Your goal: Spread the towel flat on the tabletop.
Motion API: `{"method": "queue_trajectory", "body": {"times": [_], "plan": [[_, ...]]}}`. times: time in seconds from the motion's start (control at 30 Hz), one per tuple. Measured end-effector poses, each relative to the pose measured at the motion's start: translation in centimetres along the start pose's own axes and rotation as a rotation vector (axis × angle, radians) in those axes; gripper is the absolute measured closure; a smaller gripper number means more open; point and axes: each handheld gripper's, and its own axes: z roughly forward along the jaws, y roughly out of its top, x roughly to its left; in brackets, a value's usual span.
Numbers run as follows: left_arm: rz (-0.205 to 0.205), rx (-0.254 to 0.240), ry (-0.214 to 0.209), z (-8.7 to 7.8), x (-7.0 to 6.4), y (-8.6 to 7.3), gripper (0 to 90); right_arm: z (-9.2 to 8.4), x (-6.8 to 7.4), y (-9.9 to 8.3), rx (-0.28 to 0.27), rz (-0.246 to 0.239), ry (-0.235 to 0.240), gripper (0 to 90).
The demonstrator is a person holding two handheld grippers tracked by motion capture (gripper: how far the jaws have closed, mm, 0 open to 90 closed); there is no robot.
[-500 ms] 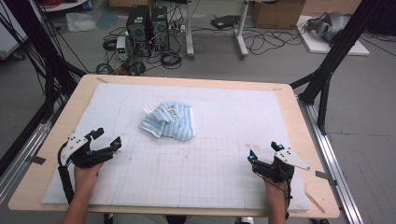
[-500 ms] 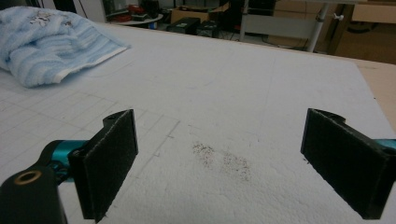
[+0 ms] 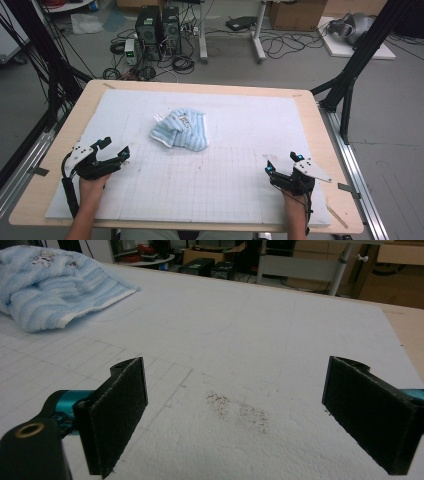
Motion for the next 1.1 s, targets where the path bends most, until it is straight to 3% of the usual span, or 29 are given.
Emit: {"method": "queue_trajectory", "body": {"times": [0.27,0.57,0.73,0.83,0.87,1.1], "plan": [[-0.003,0.008,0.003,0.1,0.1,0.0,17.3,0.0,0.0,0.0,0.004,-0.006,0.002,10.1],[-0.038,0.018,0.010,0.1,0.3,0.2,18.8,0.0,0.1,0.0,0.005,-0.005,0.000,10.1],[-0.044,0.019,0.004,0.3,0.6,1.2,18.9,0.1,0.1,0.0,0.006,-0.017,-0.003,10.1],[-0.043,0.012,-0.024,0.8,0.6,2.6,18.9,0.1,0.1,0.0,0.005,-0.021,-0.004,10.1],[-0.040,0.015,-0.053,1.1,0.6,3.5,18.8,0.1,0.2,0.0,0.008,-0.015,-0.001,10.1],[-0.031,0.036,-0.117,2.7,0.4,5.8,18.5,0.2,0.2,0.1,0.012,-0.029,-0.006,10.1]]}}
